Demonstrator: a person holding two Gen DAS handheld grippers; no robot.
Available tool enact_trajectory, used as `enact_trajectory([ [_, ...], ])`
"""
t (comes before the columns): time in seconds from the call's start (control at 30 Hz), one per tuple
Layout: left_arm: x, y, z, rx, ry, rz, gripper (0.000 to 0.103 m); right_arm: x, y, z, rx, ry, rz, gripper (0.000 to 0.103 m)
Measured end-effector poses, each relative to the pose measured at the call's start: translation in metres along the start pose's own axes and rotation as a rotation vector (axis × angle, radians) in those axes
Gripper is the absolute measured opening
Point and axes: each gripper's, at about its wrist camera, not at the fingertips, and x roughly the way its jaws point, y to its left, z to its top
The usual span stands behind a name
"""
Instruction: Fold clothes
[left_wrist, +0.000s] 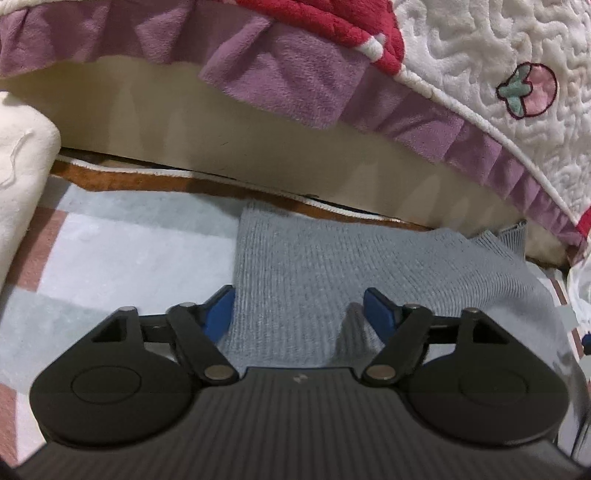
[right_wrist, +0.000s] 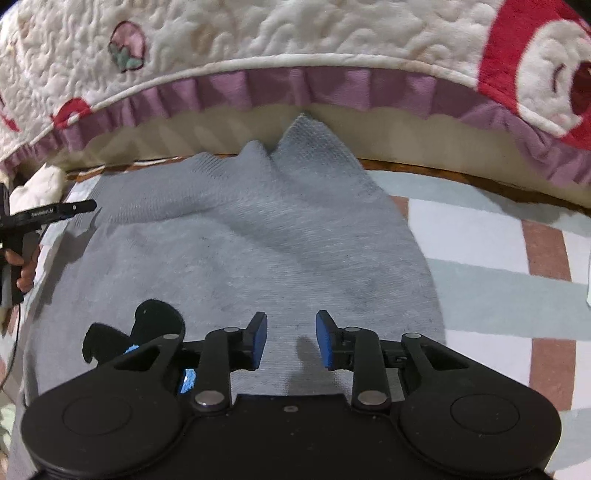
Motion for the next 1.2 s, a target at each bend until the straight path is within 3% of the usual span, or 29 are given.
enact_trajectory([
  [0.03,-0.002,0.001,-0.001,-0.055,0.007,-0.04,0.006,0.0,-0.001,-0.001,0.01,-0.003,0.0,0.034],
  [0.13,-0.02,0.0,-0.01,-0.204,-0.016,-0.199,0.006,0.0,-0.005,-0.004,0.046,-0.016,0.002,0.035],
  [0.23,-0.056,-0.026,-0.026,-0.171,-0.041,-0.312,0.005,0.0,-0.009,-0.008,0.096,-0.036,0.01,0.036],
  [0.4,-0.133,-0.079,-0.079,-0.099,0.028,-0.523,0.005,-0.009,-0.018,-0.012,0.214,-0.107,0.038,0.036],
  [0.47,-0.173,-0.098,-0.107,-0.054,0.095,-0.622,0.005,-0.02,-0.021,-0.016,0.266,-0.157,0.074,0.036],
  [0.53,-0.207,-0.11,-0.139,-0.008,0.199,-0.673,0.005,-0.034,-0.023,-0.021,0.319,-0.211,0.117,0.037],
  [0.57,-0.221,-0.114,-0.155,0.022,0.247,-0.665,0.005,-0.039,-0.025,-0.024,0.342,-0.231,0.138,0.041],
  [0.67,-0.231,-0.119,-0.198,0.113,0.343,-0.537,0.005,-0.04,-0.026,-0.037,0.392,-0.225,0.175,0.051],
  [0.77,-0.217,-0.111,-0.217,0.083,0.402,-0.489,0.005,-0.026,-0.022,-0.049,0.406,-0.162,0.155,0.051],
  [1.0,-0.22,-0.117,-0.211,0.102,0.368,-0.481,0.005,-0.011,0.038,-0.062,0.232,-0.055,0.17,0.053],
  [1.1,-0.215,-0.119,-0.211,0.102,0.371,-0.48,0.006,-0.002,0.073,-0.066,0.106,-0.003,0.145,0.064],
  [1.2,-0.221,-0.115,-0.215,0.109,0.368,-0.479,0.006,0.012,0.103,-0.066,-0.019,0.021,0.011,0.065],
])
